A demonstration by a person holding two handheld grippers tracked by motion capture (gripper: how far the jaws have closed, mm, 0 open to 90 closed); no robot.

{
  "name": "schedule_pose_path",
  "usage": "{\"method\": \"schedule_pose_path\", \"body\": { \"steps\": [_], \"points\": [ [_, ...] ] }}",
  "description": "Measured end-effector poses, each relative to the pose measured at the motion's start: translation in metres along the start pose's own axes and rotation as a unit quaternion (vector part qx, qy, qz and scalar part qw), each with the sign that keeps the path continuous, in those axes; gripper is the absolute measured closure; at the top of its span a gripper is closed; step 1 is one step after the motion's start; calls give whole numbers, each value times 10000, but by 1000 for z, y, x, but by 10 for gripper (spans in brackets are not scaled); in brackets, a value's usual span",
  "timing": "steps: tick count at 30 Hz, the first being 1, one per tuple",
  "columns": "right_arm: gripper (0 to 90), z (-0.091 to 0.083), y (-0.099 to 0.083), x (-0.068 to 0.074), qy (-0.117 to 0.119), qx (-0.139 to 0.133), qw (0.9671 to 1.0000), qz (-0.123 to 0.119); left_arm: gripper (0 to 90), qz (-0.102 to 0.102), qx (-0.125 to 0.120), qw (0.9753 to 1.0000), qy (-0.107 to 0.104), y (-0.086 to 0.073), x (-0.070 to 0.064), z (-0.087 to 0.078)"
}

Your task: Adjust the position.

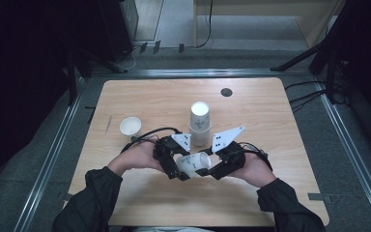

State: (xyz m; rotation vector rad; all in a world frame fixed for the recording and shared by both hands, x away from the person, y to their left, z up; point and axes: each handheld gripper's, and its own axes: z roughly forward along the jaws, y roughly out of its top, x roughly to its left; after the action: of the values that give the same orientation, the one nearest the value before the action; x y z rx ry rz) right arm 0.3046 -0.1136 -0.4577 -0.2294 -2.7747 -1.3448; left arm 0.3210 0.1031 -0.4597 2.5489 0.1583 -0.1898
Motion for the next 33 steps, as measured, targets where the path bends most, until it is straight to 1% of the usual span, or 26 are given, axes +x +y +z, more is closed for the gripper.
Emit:
{"method": "schedule_pose_path", "body": {
  "steps": [3, 4, 5, 6, 7, 9, 10, 11, 12, 13, 14, 15, 16, 19, 20, 21, 23, 24, 25, 26, 27, 28, 29, 30, 31, 33],
  "points": [
    [354, -3, -1, -1, -46, -4, 10000, 58, 103, -33, -118, 9999, 71, 0, 0, -3],
    [353, -6, -2, -2, -65, -22, 9999, 85, 103, -56, -190, 9997, 123, -1, -1, -5],
    [353, -10, -4, -2, -149, -76, 9997, 204, 103, -75, -295, 9993, 232, -3, -3, -8],
    [353, -12, -5, -2, -173, -82, 9995, 257, 103, -75, -295, 9993, 232, -3, -3, -8],
    [353, -13, -6, -1, -195, -87, 9994, 284, 103, -113, -407, 9987, 285, -5, -4, -12],
    [353, -16, -7, -1, -219, -89, 9993, 299, 99, -141, -434, 9985, 296, -6, -5, -13],
    [353, -20, -8, 0, -250, -111, 9991, 310, 78, -246, -514, 9979, 307, -7, -6, -15],
    [353, -20, -8, 0, -250, -111, 9991, 310, 31, -246, -514, 9979, 307, -7, -6, -15],
    [353, -23, -7, -1, -240, -180, 9989, 370, 0, -386, -564, 9966, 464, -8, -7, -16],
    [353, -23, -7, -1, -240, -180, 9989, 370, 0, -386, -564, 9966, 464, -8, -7, -16],
    [353, -26, -6, -3, -225, -266, 9986, 402, 0, -428, -723, 9953, 489, -10, -9, -17],
    [353, -26, -6, -3, -225, -266, 9986, 402, 0, -428, -723, 9953, 489, -10, -9, -17],
    [353, -27, -6, -4, -210, -300, 9984, 438, 0, -467, -824, 9939, 564, -11, -10, -17],
    [352, -28, -5, -6, -204, -312, 9983, 444, 0, -509, -908, 9928, 599, -13, -11, -17],
    [352, -28, -3, -8, -107, -316, 9977, 595, 0, -607, -980, 9916, 586, -16, -11, -17],
    [352, -28, -3, -8, -100, -294, 9974, 650, 0, -642, -1004, 9903, 715, -17, -13, -16],
    [353, -28, -2, -8, -83, -299, 9973, 671, 0, -627, -1027, 9899, 748, -19, -14, -17],
    [352, -29, -1, -7, -115, -320, 9974, 636, 0, -699, -1241, 9864, 824, -22, -17, -18],
    [352, -29, 0, -7, -104, -341, 9973, 641, 0, -737, -1300, 9852, 837, -23, -17, -19],
    [352, -28, 1, -7, -98, -348, 9974, 624, 0, -807, -1387, 9832, 866, -24, -18, -20],
    [352, -28, 1, -7, -98, -348, 9974, 624, 0, -807, -1387, 9832, 866, -24, -18, -20],
    [351, -26, 3, -9, -75, -338, 9976, 594, 0, -886, -1432, 9816, 902, -26, -18, -21],
    [350, -26, 4, -9, -77, -355, 9978, 560, 0, -886, -1432, 9816, 902, -26, -18, -21],
    [350, -25, 6, -10, -74, -390, 9978, 523, 0, -1093, -1356, 9795, 1011, -28, -17, -22],
    [350, -24, 7, -10, -59, -388, 9979, 510, 0, -1155, -1367, 9788, 997, -30, -17, -21],
    [351, -21, 10, -11, 8, -411, 9979, 493, 0, -1159, -1389, 9785, 994, -32, -17, -21]
  ]
}}
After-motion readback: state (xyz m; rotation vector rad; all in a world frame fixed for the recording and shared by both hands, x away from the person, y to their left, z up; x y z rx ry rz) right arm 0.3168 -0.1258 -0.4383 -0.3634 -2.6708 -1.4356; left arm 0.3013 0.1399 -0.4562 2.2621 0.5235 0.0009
